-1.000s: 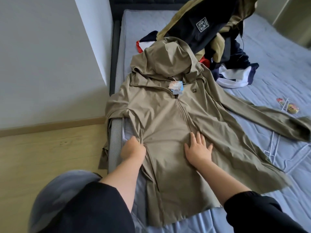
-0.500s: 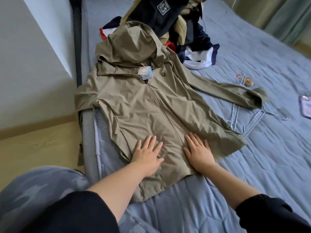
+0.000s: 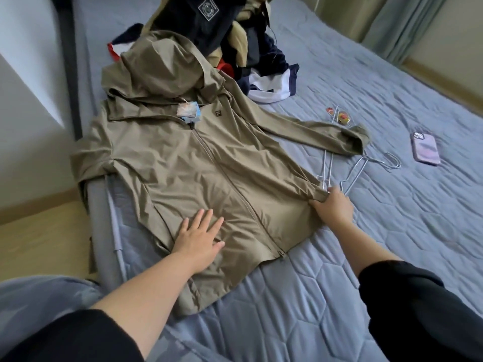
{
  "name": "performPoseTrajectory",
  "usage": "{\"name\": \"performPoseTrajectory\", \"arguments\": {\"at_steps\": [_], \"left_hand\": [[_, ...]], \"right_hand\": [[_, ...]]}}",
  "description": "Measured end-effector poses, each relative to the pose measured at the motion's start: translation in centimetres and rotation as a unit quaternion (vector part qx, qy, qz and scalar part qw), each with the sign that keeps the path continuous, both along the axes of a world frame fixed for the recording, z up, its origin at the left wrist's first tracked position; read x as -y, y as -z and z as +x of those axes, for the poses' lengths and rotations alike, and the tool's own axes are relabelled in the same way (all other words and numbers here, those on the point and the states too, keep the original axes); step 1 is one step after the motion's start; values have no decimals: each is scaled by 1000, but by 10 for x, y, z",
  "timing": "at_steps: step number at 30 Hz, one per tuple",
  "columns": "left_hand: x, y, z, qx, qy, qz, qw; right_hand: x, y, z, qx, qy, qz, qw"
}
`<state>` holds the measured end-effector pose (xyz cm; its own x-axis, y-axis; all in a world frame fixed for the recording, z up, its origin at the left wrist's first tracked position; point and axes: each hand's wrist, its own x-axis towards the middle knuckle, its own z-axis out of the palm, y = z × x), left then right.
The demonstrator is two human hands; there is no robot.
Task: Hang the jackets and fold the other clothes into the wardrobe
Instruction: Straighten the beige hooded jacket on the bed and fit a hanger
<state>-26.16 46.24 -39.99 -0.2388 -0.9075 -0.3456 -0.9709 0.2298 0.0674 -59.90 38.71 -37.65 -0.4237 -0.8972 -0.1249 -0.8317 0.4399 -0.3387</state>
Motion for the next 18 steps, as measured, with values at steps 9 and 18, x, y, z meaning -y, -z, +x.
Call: {"name": "performPoseTrajectory", "arguments": {"at_steps": [9, 18], "left_hand": [[1, -4, 2, -8, 1, 8, 1000], [0, -8, 1, -10, 1, 14, 1000]], "right_hand": [[3, -18, -31, 290, 26, 68, 954], [-11, -19, -9, 694, 293, -82, 653]]}}
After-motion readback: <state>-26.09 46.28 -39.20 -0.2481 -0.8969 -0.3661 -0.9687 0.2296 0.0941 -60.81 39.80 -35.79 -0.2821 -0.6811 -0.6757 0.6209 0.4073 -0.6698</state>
